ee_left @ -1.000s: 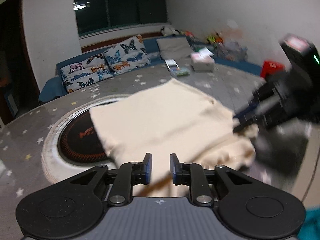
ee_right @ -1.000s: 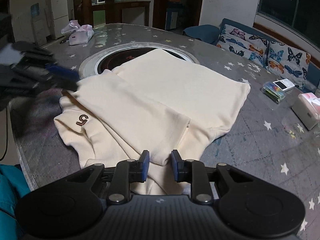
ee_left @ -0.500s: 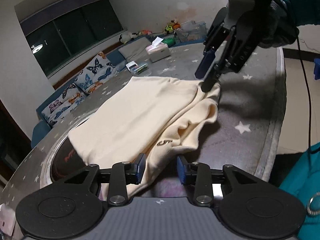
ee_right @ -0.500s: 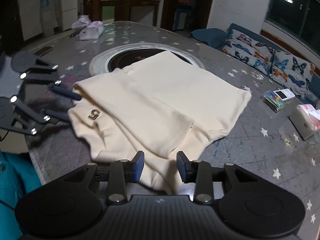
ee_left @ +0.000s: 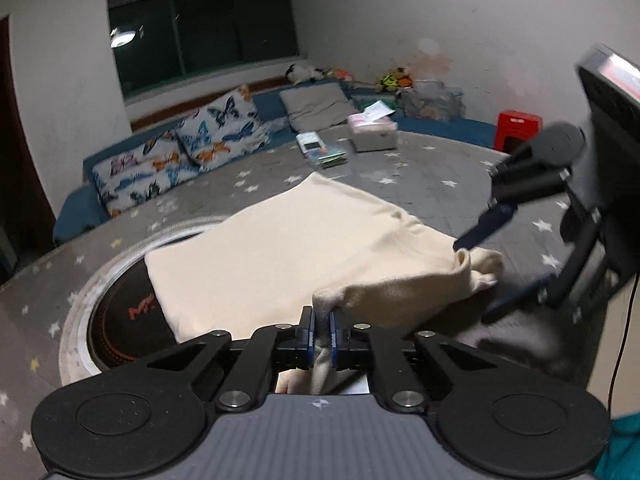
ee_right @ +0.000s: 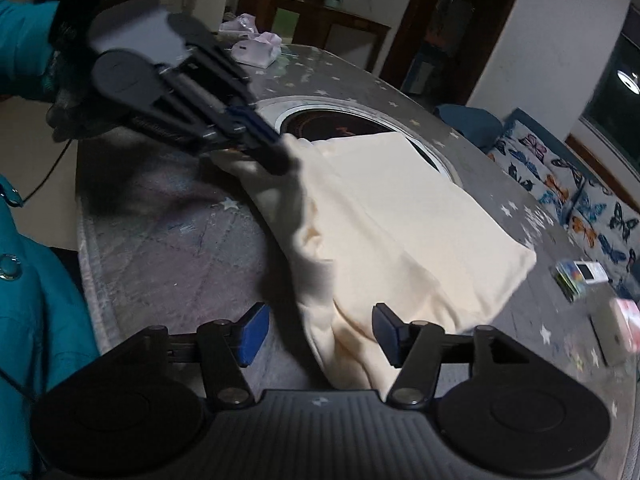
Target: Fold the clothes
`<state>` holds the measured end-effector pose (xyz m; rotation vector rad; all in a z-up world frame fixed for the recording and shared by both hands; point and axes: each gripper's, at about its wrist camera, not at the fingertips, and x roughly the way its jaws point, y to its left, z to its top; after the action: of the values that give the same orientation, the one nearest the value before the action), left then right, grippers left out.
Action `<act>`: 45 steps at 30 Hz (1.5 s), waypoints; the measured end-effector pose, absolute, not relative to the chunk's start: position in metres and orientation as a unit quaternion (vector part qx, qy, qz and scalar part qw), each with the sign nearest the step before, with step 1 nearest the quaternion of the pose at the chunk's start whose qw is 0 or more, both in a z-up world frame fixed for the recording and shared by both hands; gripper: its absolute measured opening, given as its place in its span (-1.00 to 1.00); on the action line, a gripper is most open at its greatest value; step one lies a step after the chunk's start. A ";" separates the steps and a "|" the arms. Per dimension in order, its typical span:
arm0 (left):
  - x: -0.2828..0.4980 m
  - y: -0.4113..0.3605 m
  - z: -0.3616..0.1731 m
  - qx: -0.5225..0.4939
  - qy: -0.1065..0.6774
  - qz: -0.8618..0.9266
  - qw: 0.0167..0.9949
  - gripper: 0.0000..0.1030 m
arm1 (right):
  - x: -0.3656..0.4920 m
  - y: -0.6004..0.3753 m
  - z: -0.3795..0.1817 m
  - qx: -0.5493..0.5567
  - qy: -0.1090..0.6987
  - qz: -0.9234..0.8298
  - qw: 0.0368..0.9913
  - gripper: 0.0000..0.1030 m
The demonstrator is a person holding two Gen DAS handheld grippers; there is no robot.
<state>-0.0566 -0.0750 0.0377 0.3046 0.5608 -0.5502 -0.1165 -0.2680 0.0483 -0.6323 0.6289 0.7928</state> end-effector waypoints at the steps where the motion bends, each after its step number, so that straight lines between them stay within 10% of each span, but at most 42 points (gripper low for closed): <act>1: -0.052 -0.074 0.037 0.142 0.278 -0.266 0.912 -0.85 | -0.113 -0.266 0.046 -0.295 0.295 0.371 0.829 -0.06; 8: -0.050 -0.064 0.032 0.127 0.287 -0.256 0.914 -0.62 | -0.084 -0.268 0.041 -0.225 0.342 0.366 0.836 -0.71; 19: -0.088 -0.050 0.013 0.233 0.265 -0.246 0.903 -0.28 | -0.071 -0.278 0.057 -0.170 0.364 0.368 0.838 -0.79; 30: -0.100 -0.046 0.009 0.268 0.238 -0.253 0.899 -0.80 | -0.083 -0.279 0.062 -0.165 0.348 0.359 0.850 -0.83; 45: -0.163 -0.025 0.083 0.183 0.232 -0.283 0.912 -0.82 | -0.162 -0.290 0.121 -0.173 0.322 0.395 0.843 -0.84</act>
<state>-0.1628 -0.0251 0.0831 0.3762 0.4782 -0.5838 -0.1618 -0.2896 0.1211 -0.3661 0.6794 0.8342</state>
